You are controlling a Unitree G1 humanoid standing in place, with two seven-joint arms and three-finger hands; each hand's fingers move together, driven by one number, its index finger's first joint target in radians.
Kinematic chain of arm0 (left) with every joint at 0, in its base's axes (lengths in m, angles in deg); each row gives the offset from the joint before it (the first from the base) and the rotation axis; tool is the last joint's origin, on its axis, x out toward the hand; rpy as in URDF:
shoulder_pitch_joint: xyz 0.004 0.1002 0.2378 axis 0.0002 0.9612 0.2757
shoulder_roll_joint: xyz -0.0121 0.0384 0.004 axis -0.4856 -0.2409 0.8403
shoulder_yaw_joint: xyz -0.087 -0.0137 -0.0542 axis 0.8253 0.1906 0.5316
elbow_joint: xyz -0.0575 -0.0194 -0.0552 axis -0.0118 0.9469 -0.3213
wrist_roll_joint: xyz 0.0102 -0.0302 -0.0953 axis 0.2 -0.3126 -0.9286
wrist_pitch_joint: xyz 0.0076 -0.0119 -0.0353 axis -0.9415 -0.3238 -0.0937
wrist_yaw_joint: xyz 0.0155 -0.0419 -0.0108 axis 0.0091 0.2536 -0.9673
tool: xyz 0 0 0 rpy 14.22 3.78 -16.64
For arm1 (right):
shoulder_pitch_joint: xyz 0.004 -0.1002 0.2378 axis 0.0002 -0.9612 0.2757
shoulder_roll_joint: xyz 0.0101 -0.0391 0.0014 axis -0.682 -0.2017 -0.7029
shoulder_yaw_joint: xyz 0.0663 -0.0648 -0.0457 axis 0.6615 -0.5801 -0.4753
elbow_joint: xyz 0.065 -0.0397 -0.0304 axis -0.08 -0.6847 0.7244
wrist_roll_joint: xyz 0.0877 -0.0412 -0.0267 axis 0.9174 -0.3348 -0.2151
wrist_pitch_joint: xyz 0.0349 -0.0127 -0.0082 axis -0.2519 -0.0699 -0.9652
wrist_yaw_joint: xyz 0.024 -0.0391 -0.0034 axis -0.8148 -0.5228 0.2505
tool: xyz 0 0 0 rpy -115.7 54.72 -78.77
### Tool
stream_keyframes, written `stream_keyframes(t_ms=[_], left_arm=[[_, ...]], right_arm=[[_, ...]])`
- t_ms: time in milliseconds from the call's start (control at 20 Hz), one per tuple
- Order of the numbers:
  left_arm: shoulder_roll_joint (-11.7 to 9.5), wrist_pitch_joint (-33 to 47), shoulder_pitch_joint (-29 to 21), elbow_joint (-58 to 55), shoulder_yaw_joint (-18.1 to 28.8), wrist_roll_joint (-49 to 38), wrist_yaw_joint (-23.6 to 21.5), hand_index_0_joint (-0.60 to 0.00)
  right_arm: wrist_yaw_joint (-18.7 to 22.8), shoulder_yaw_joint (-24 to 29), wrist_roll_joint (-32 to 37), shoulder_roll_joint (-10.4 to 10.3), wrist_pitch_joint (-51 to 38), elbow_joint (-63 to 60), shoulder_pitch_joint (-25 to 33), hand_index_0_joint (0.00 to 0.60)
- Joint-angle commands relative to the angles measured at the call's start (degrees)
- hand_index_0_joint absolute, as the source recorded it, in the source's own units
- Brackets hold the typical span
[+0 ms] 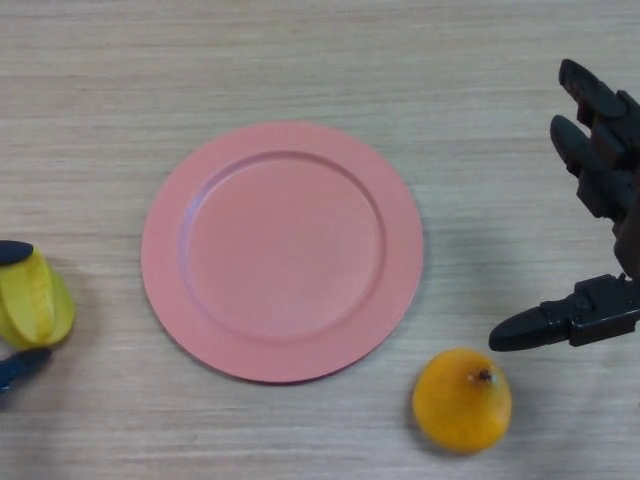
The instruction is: Pick up the yellow starfruit and place it on the plate
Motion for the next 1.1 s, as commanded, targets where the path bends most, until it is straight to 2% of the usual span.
stream_keyframes(t_ms=[50, 250, 350, 450, 550, 600, 650, 700, 800, 950, 1000, 1100], left_arm=[[-3.95, 4.77, 0.05, -2.84, 3.67, -2.43, -1.56, -0.6], [-4.69, 5.16, 0.36, -6.49, 6.86, -5.22, -1.66, -0.6], [-4.55, 5.49, 1.09, -10.39, 8.41, -8.53, 1.44, -0.6], [-4.08, 2.85, 1.18, -16.08, 9.7, -9.51, 4.03, -0.6], [-2.34, 0.11, 0.92, -22.15, 9.75, -9.59, 4.99, -0.6], [-0.89, -0.64, 0.52, -26.22, 8.22, -8.4, 5.23, -0.6], [-0.3, -0.54, 0.24, -27.46, 7.62, -7.87, 5.08, -0.6], [2.23, -2.72, 0.54, -32.53, 4.66, -8.35, 6.33, -0.6], [4.94, -3.88, -0.02, -36.71, 0.6, -7.01, 7.53, -0.6], [6.38, -2.58, -2.15, -35.42, -4.18, -2.71, 6.76, -0.6], [7.2, -4.81, -3.4, -34.97, -6.95, -2.11, 7.79, -0.6], [8.16, -7.46, -5.12, -34.5, -9.43, -1.44, 8.25, -0.6]], right_arm=[[1.82, 1.22, -1.38, 0.97, -5.2, 3.98, 1.77, 0.0], [1.62, 1.07, -2.24, 0.97, -5.05, 4.4, 1.7, 0.0], [1.67, 1.2, -2.48, 0.82, -5.76, 4.25, 1.9, 0.0], [1.26, 1.61, -2.19, 0.97, -5.53, 4.79, 1.59, 0.0], [1.13, 2.24, -1.38, 0.86, -5.87, 5.12, 1.21, 0.0], [1.0, 2.38, -1.17, 1.01, -5.63, 5.66, 0.91, 0.0], [0.84, 2.52, -1.02, 1.08, -5.47, 5.93, 0.8, 0.0], [0.95, 2.78, -0.41, 1.0, -4.31, 6.63, 0.68, 0.0], [1.74, 3.12, 0.49, 1.0, -3.83, 7.34, 0.96, 0.0], [1.8, 3.42, 0.74, 1.29, -4.25, 7.75, 0.94, 0.0], [1.76, 3.65, 0.95, 1.26, -4.05, 7.88, 0.67, 0.0], [1.32, 4.14, 1.15, 1.34, -3.79, 8.69, 0.09, 0.0]])
